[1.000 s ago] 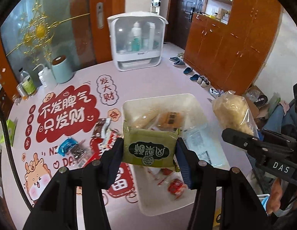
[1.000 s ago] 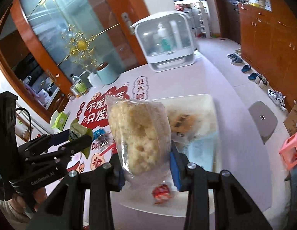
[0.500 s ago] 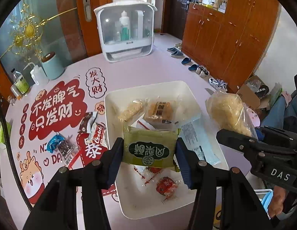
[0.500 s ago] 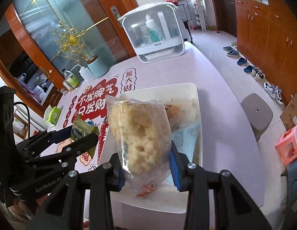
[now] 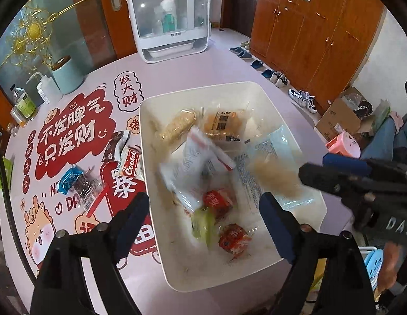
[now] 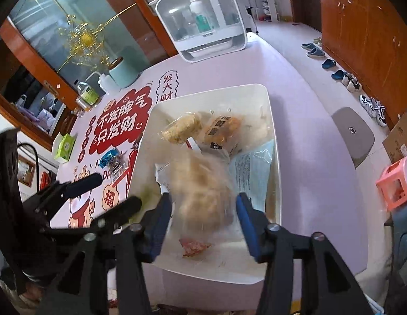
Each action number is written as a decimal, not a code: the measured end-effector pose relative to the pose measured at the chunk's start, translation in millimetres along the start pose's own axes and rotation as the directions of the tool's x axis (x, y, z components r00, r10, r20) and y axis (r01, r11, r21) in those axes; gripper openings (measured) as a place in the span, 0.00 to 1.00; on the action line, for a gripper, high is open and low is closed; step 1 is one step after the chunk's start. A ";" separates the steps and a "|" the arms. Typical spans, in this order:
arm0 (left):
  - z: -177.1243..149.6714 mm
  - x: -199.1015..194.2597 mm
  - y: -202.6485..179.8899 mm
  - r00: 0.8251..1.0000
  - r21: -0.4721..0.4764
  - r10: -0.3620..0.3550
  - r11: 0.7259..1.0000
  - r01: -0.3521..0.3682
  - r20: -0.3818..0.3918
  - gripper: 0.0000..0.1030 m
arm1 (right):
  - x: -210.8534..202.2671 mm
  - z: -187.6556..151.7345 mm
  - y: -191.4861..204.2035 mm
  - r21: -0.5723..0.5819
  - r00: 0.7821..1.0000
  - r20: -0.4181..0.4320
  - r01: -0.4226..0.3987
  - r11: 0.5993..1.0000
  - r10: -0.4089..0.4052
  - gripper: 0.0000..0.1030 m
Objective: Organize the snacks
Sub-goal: 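Carry both snacks over the white tray and open both tools to drop them, then move both open tools back toward the remaining snacks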
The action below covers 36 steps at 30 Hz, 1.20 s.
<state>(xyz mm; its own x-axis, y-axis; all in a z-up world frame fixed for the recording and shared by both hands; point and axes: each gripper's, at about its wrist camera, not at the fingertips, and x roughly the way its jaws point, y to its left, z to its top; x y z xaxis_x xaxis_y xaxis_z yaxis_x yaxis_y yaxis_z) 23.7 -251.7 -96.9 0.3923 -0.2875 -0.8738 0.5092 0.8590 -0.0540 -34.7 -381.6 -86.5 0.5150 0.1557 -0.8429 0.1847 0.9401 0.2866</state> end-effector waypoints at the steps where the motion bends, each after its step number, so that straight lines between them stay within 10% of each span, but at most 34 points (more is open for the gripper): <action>1: -1.3 -0.2 0.5 1.000 0.002 -0.001 1.000 0.001 -0.004 0.83 | -1.3 0.1 -0.2 0.003 1.000 0.005 0.001 1.000 -0.001 0.55; 36: -38.0 -64.5 55.0 0.991 -0.054 0.114 0.992 -0.111 0.072 0.83 | -7.1 -13.6 69.9 -0.103 1.000 0.013 -0.015 0.995 0.016 0.55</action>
<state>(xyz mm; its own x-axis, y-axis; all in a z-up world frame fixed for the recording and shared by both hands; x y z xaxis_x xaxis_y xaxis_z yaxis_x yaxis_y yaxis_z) -2.7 -169.8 -61.9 0.5018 -0.2170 -0.8373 0.4205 0.9071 0.0169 -36.9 -312.9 -66.6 0.5292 0.1669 -0.8319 0.0901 0.9639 0.2507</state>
